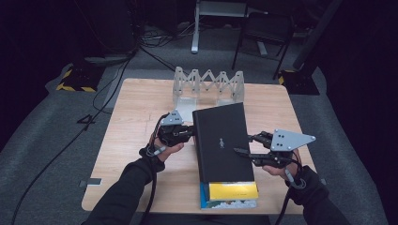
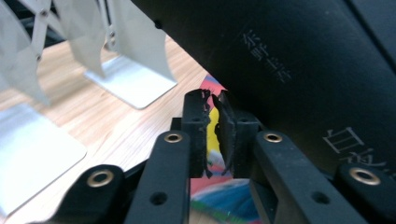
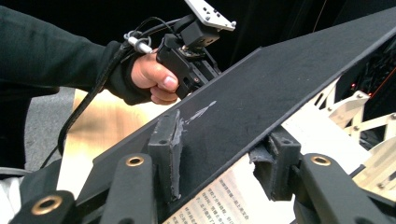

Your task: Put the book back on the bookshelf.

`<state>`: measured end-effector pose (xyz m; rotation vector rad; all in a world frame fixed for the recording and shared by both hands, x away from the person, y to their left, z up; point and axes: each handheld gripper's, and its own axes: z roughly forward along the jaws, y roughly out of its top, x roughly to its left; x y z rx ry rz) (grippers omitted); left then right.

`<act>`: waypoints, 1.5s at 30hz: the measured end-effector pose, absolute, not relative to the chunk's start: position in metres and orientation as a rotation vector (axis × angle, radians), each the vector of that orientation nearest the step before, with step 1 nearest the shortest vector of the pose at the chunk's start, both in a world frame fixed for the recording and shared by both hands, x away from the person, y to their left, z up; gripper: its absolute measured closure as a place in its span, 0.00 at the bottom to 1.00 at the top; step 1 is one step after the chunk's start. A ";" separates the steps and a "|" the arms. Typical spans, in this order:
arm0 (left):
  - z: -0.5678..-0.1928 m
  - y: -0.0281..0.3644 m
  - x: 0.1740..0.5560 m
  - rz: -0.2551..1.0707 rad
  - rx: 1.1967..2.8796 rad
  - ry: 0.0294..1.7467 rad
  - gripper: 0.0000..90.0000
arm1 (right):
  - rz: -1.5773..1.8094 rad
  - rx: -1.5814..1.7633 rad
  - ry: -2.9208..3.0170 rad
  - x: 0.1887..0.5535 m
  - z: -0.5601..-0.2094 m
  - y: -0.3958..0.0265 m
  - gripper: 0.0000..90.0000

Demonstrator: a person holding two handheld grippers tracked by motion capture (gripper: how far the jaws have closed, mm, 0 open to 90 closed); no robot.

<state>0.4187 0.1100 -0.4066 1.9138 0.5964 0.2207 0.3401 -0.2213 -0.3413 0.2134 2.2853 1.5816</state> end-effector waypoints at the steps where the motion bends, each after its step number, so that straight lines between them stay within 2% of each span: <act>1: -0.404 0.109 0.420 0.219 1.908 0.601 0.97 | 1.574 0.207 2.272 0.340 -0.338 -0.221 0.63; 5: -0.395 0.113 0.427 0.217 1.869 0.608 0.97 | 1.547 0.183 2.240 0.340 -0.332 -0.217 0.68; 9: -0.395 0.114 0.422 0.236 1.860 0.596 0.97 | 1.529 0.154 2.251 0.334 -0.343 -0.216 0.74; 12: -0.396 0.117 0.416 0.242 1.837 0.594 0.89 | 1.548 0.147 2.249 0.325 -0.355 -0.219 0.78; 15: -0.392 0.115 0.408 0.281 1.841 0.575 0.90 | 1.585 0.163 2.241 0.320 -0.361 -0.224 0.80; 27: -0.387 0.117 0.389 0.357 1.857 0.559 0.74 | 1.629 0.179 2.225 0.304 -0.374 -0.233 0.84; 34: -0.394 0.120 0.367 0.411 1.922 0.542 0.67 | 1.638 0.176 2.226 0.297 -0.379 -0.237 0.86; 38: -0.399 0.121 0.354 0.452 2.016 0.510 0.56 | 1.643 0.182 2.228 0.294 -0.381 -0.238 0.86; 41: -0.400 0.123 0.347 0.427 2.044 0.484 0.52 | 1.642 0.177 2.230 0.293 -0.382 -0.239 0.86; 45: -0.405 0.119 0.335 0.328 2.064 0.438 0.45 | 1.640 0.173 2.234 0.291 -0.384 -0.240 0.87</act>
